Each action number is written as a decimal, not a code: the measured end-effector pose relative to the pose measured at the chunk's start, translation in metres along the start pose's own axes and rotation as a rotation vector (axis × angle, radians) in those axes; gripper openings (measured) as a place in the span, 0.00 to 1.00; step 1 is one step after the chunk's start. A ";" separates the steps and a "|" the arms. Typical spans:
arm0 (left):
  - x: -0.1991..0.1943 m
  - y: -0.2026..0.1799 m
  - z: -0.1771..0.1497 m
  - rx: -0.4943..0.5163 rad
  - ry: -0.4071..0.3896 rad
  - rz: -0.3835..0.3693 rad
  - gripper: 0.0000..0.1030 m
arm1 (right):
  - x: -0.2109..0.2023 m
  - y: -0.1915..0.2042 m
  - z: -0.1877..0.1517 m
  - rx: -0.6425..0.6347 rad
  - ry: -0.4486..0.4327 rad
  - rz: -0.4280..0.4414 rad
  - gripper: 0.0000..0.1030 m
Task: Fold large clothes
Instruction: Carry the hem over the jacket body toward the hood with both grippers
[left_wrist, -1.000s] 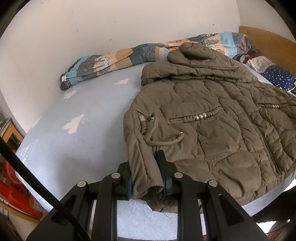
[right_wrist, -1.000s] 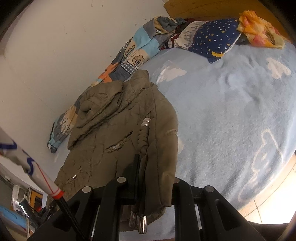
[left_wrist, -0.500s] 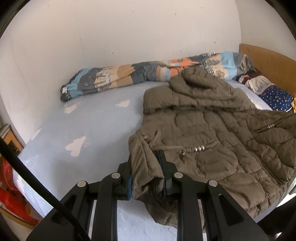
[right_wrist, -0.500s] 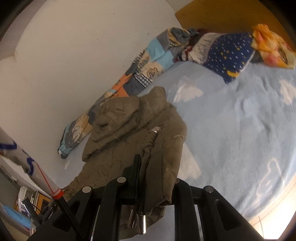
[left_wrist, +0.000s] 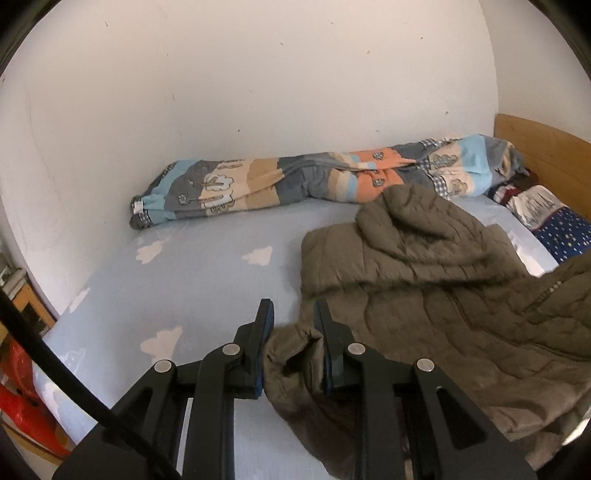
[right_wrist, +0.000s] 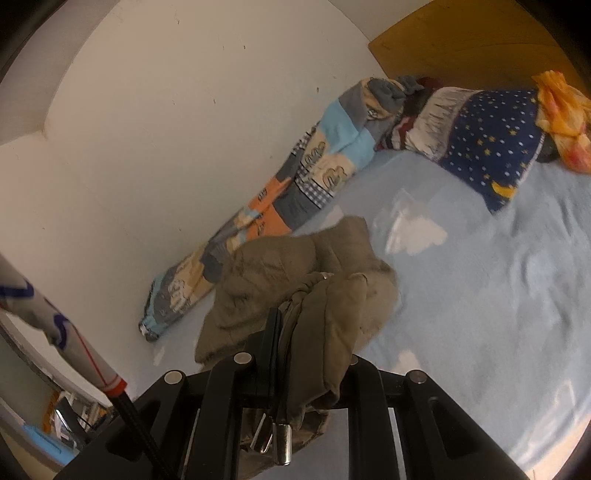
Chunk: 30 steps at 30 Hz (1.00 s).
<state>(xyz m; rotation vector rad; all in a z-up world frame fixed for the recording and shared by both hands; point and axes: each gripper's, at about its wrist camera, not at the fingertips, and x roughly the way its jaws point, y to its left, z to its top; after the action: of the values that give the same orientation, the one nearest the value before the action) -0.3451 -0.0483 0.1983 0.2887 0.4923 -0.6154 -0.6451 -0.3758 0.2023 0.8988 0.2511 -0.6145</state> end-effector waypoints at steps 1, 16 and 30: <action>0.005 0.000 0.006 -0.004 0.012 0.004 0.20 | 0.004 0.002 0.005 0.001 -0.003 0.004 0.15; 0.100 -0.051 0.119 -0.024 0.040 -0.067 0.19 | 0.098 0.018 0.071 -0.012 -0.058 -0.020 0.15; 0.285 0.004 0.194 -0.141 0.112 0.119 0.19 | 0.249 -0.033 0.117 0.011 -0.004 -0.203 0.15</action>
<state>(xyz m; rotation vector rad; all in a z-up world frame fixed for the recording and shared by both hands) -0.0725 -0.2590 0.2142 0.2172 0.6185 -0.4482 -0.4705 -0.5817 0.1402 0.8891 0.3384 -0.8056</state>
